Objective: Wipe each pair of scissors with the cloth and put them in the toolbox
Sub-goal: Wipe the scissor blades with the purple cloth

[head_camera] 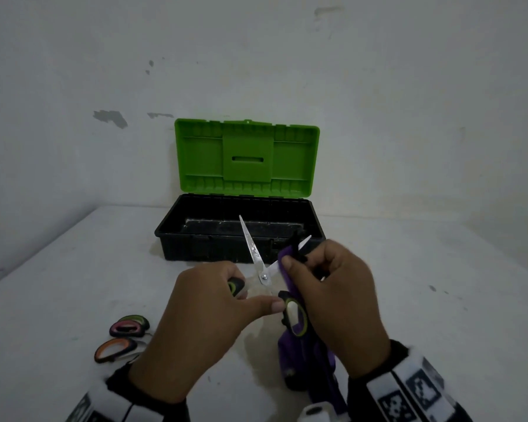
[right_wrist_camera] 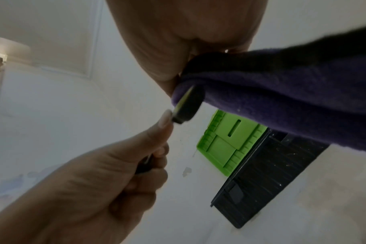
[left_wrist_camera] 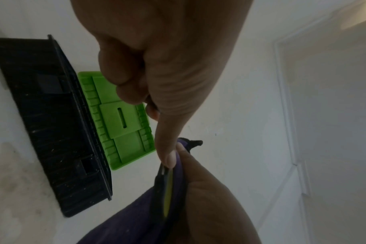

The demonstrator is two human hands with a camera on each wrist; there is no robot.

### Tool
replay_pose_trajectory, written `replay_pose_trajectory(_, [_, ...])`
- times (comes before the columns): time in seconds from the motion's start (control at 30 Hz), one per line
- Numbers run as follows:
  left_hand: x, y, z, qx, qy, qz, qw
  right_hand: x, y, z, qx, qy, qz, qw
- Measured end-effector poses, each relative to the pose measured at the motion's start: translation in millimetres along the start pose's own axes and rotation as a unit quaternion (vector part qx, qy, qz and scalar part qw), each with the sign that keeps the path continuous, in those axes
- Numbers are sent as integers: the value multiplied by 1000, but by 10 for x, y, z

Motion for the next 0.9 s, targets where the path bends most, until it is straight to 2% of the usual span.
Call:
replay_pose_trajectory(0.1, [1, -30, 46, 15, 23, -1, 1000, 28, 10, -8, -14, 4, -12, 1000])
replay_pose_trajectory(0.23, [17, -35, 61, 27, 19, -6, 999, -156, -151, 201, -19, 52, 44, 998])
replay_pose_trajectory(0.43, [10, -80, 43, 44, 14, -9, 999, 3, -41, 41, -36, 28, 2, 999])
replay_pose_trajectory(0.6, [26, -23, 9, 49, -9, -21, 999, -149, -153, 251, -38, 68, 54, 995])
replay_pose_trajectory(0.77, [16, -34, -6, 54, -18, -34, 998, -13, -55, 132, -48, 54, 10, 997])
replay_pose_trajectory(0.9, [18, -46, 20, 42, -18, -39, 998, -152, -129, 288, -59, 81, 29, 995])
Point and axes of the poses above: each hand's wrist, its own x-axis away from the middle knuckle, its own y-axis out of the palm, z = x × y, the point moved 8 cm from there along -x, towards the middle knuckle, and after that the axes turned 10 degrees about x, right-handed, at the moved point
